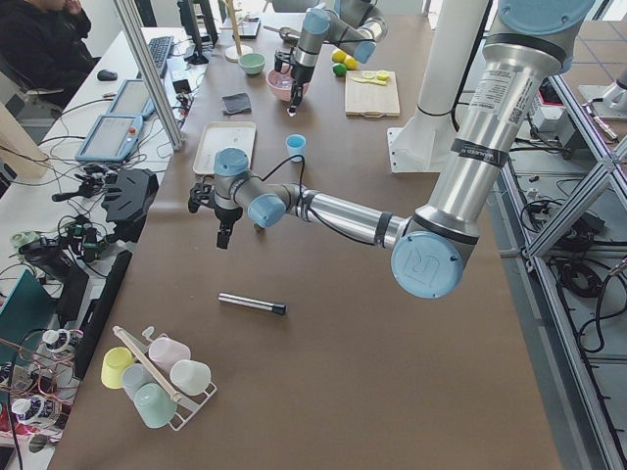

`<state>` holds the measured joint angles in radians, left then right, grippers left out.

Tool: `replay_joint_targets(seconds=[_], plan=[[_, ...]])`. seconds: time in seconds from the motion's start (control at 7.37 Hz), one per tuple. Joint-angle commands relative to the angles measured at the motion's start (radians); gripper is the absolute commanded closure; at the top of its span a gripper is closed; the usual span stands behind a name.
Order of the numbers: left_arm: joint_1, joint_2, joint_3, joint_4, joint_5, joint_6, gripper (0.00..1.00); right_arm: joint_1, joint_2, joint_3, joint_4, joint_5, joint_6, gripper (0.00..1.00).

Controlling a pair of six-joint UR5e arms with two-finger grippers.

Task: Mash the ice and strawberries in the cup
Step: 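Carry the ice cube over the light-blue cup, then lower the cube into the cup and open the right gripper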

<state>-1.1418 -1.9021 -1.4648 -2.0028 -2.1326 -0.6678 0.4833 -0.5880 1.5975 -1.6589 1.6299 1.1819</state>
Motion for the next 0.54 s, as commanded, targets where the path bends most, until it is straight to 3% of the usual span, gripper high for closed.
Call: replay_joint_targets(seconds=[0.0,0.41], plan=[[0.002,0.003,-0.006,-0.004,0.005,-0.001,0.02,-0.02,0.007,-0.045,0.001,-0.033,0.007,1.0],[0.002,0.006,-0.002,-0.019,0.005,-0.001,0.02,-0.028,0.005,-0.093,0.053,-0.056,0.008,1.0]])
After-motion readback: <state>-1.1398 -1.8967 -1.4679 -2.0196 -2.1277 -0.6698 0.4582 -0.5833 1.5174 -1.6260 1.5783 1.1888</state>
